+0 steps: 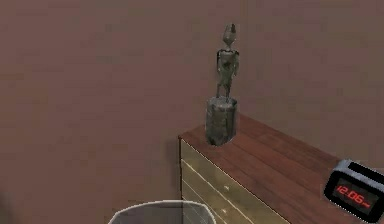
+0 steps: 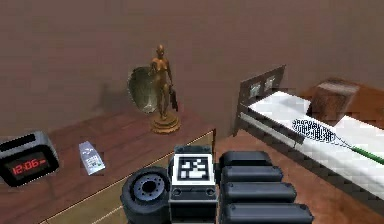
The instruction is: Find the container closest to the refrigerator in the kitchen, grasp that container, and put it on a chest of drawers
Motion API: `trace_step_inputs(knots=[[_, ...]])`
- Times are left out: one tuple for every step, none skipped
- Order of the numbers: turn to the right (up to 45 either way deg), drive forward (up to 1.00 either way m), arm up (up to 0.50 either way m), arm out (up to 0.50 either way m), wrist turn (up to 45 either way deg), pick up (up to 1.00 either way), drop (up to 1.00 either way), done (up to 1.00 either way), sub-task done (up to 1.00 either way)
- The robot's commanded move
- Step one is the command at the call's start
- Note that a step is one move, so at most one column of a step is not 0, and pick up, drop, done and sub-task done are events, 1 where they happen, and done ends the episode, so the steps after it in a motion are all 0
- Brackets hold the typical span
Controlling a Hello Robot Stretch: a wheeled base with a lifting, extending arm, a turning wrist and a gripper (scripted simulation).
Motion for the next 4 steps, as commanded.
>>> trace_step_inputs(knots=[[45.0, 0.00, 0.00, 0.00, 0.0, 0.00, 0.00, 0.00, 0.00], [6.0, 0.00, 0.00, 0.00, 0.0, 0.00, 0.00, 0.00, 0.00], [0.0, 0.15, 0.00, 0.00, 0.0, 0.00, 0.00, 0.00, 0.00], [-45.0, 0.00, 0.00, 0.00, 0.0, 0.00, 0.00, 0.00, 0.00]])
